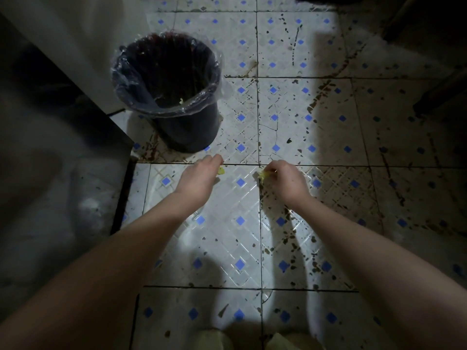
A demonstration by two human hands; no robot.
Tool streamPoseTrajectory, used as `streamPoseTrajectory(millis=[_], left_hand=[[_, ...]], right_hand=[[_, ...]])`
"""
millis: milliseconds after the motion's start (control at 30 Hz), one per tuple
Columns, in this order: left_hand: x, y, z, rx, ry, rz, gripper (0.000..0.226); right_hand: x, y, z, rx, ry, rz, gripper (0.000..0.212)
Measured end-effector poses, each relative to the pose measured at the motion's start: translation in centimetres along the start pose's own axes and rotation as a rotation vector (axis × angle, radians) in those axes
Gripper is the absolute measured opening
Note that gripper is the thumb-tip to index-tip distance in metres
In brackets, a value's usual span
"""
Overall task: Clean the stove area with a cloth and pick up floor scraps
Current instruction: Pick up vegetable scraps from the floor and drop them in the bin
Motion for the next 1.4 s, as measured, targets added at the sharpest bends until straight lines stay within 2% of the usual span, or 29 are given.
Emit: streamPoseTrajectory(millis=[200,367,533,633,967,1133,1200,1300,1400], left_hand=[[0.5,-2.1,-0.7,-0.042,0.023,-0.031,0.034],[0.8,-3.5,-0.9,-0.071,0.039,-0.035,0.032],[1.4,-4.5,-0.7,-0.072,0.035,-0.056,0.035],[1.7,-4.8,-0.7,-0.072,0.035,-0.050,0.037],[1.5,-4.6,-0.7,-0.095,0.038,-0.037,0.038],[1.3,-2.9,-0.5,-0.076,0.037,-0.003,0.041],[1.1,-2.1,-0.2,-0.074,0.027,-0.002,0.037],[0.8,-0.7,0.2,-0.041,0.009,0.012,0.028],[0.5,0.8,0.5,-0.008,-0.016,0.034,0.033]], right_hand=[[0.3,-2.1,0.0,-0.030,0.047,0.020,0.026],[-0.5,-3.8,-0.1,-0.134,0.167,-0.040,0.021],[-1.3,-3.8,0.1,-0.122,0.219,-0.044,0.037],[-1.1,-3.8,0.1,-0.145,0.211,-0.071,0.042],[-1.2,-3.3,-0.5,-0.052,0.177,-0.089,0.037],[-1.2,-1.4,-1.1,-0.049,0.188,-0.017,0.036],[-1.0,-0.5,-1.5,-0.032,0.170,0.037,0.030],[-0.5,1.1,-2.2,-0.023,0.151,0.103,0.034],[-0.2,2.7,-3.0,-0.018,0.156,0.160,0.035]])
Point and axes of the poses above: each hand's wrist, its own x-axis towards the middle knuckle, its own y-axis out of the back of the hand, z = x × y, the point moved 3 cm from there along x, towards the middle knuckle
